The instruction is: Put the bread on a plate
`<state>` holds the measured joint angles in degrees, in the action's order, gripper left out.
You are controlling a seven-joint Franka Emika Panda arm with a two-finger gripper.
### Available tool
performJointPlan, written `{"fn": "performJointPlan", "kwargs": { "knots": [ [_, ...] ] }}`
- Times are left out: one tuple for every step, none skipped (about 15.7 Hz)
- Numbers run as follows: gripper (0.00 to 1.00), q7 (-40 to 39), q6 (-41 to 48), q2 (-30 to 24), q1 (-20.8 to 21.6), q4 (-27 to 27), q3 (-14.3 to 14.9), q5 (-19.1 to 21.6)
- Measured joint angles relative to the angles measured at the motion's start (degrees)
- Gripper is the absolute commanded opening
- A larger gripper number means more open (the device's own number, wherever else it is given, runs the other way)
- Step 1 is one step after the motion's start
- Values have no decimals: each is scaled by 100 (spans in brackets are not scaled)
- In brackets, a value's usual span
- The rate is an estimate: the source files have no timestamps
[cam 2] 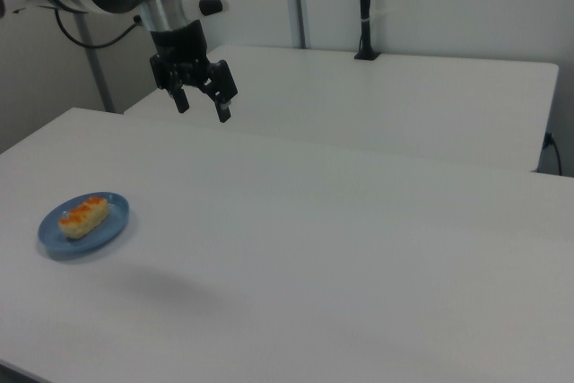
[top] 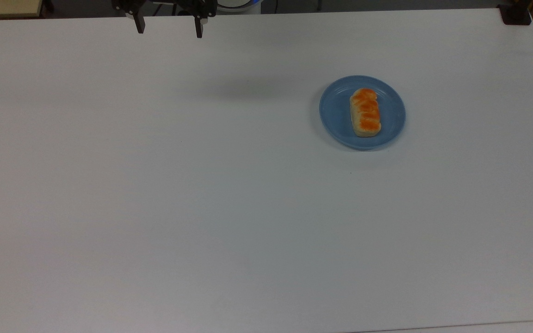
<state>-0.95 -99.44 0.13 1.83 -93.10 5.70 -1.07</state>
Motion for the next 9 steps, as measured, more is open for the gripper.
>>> {"fn": "performJointPlan", "kwargs": {
  "knots": [
    [100, 0, 0, 0, 0, -5, 0, 0],
    [100, 0, 0, 0, -3, -7, 1, 0],
    [100, 0, 0, 0, -5, -7, 6, 0],
    [100, -15, 0, 0, -6, -7, 12, 0],
    [100, -90, 8, 0, -6, -8, 14, 0],
    [100, -204, 65, 0, -6, -9, 14, 0],
    [100, -309, 153, 0, -6, -9, 14, 0],
    [100, -365, 217, -1, -6, -9, 15, 0],
    [100, -401, 235, -1, -6, -8, 19, 0]
  ]
}}
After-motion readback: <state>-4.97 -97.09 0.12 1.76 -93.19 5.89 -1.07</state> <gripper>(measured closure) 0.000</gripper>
